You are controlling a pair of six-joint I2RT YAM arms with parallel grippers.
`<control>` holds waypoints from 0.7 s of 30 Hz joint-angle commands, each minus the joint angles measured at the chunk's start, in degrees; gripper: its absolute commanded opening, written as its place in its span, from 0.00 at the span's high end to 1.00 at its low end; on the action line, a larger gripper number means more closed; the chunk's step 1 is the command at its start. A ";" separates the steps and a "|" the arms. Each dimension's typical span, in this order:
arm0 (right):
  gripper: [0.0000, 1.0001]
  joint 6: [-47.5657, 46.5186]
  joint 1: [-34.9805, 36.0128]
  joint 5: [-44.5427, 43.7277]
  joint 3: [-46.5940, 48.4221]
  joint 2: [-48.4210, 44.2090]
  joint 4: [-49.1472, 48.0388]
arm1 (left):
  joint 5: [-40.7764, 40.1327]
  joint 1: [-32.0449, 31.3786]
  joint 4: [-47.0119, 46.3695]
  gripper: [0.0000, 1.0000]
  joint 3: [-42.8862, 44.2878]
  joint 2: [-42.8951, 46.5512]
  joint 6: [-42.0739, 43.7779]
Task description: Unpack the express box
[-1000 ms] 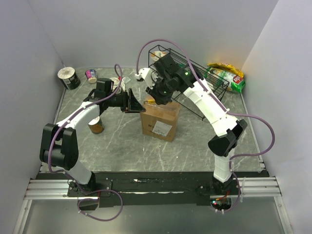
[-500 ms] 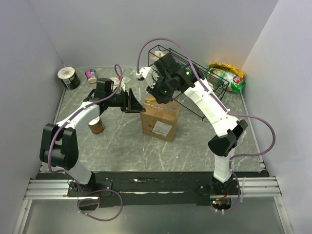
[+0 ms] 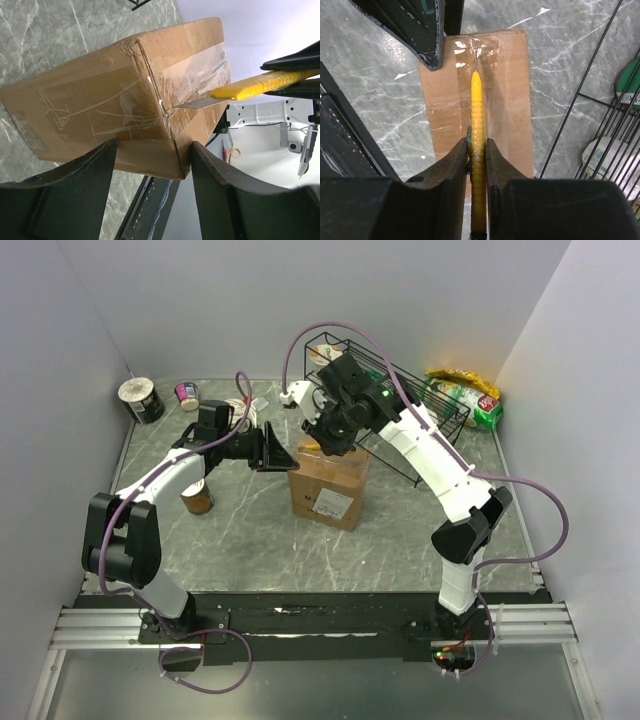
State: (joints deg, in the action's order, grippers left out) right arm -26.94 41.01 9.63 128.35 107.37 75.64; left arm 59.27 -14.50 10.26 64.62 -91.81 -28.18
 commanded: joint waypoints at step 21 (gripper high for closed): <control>1.00 -2.68 -2.25 0.30 -10.31 -8.93 14.72 | -16.72 -1.67 7.31 0.36 -2.48 -7.42 6.30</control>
State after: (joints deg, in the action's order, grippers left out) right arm -28.58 39.42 9.96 120.53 102.13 73.43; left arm 59.53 -15.09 9.52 65.60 -93.17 -28.38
